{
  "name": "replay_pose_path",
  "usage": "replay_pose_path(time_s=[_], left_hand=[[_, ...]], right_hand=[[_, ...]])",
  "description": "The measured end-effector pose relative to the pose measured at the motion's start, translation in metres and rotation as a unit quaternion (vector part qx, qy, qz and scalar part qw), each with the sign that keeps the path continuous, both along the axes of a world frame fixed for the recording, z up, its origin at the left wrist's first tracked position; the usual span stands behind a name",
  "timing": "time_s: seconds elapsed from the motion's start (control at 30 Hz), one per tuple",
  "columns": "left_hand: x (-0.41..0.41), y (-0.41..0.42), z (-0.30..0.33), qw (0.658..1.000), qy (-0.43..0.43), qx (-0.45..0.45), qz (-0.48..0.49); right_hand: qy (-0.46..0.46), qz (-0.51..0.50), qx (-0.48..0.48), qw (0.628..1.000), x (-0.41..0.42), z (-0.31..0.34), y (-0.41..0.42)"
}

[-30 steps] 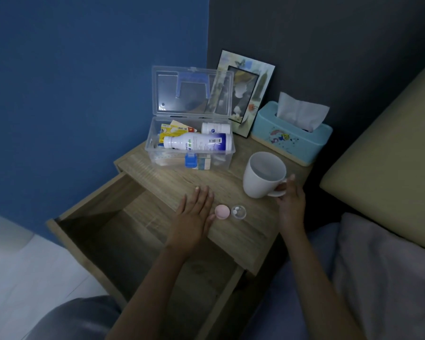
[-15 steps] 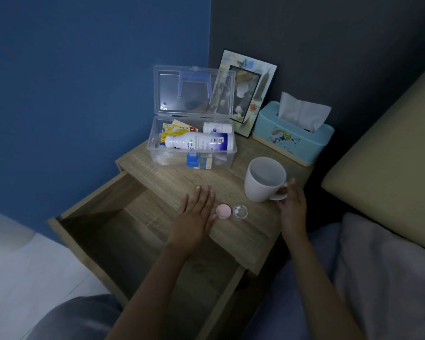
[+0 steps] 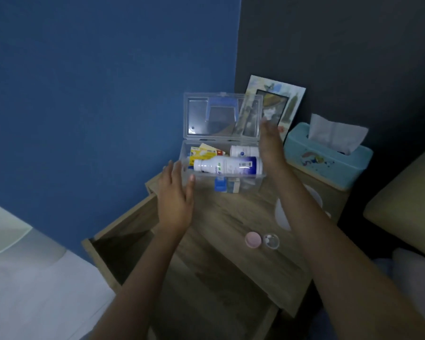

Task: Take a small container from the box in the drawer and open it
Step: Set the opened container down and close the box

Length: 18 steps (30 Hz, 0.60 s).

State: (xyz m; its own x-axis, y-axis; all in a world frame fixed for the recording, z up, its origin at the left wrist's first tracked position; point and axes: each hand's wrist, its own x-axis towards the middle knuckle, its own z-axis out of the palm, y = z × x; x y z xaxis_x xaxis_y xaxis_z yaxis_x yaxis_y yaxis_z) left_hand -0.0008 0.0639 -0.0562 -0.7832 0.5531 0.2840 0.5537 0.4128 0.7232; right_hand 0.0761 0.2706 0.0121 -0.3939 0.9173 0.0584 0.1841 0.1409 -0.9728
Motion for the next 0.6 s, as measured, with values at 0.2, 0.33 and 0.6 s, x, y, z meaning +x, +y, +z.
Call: replay_pose_path(time_s=[0.2, 0.33, 0.6], left_hand=[[-0.03, 0.019, 0.001, 0.988, -0.145, -0.037, -0.027], [-0.03, 0.026, 0.003, 0.979, -0.198, 0.0, -0.044], [-0.029, 0.028, 0.007, 0.945, -0.299, 0.135, -0.004]], right_hand=[[-0.072, 0.008, -0.089, 0.993, -0.049, -0.012, 0.054], [-0.022, -0.01, -0.158, 0.987, -0.05, -0.004, 0.061], [0.16, -0.095, -0.121, 0.975, -0.016, -0.014, 0.008]])
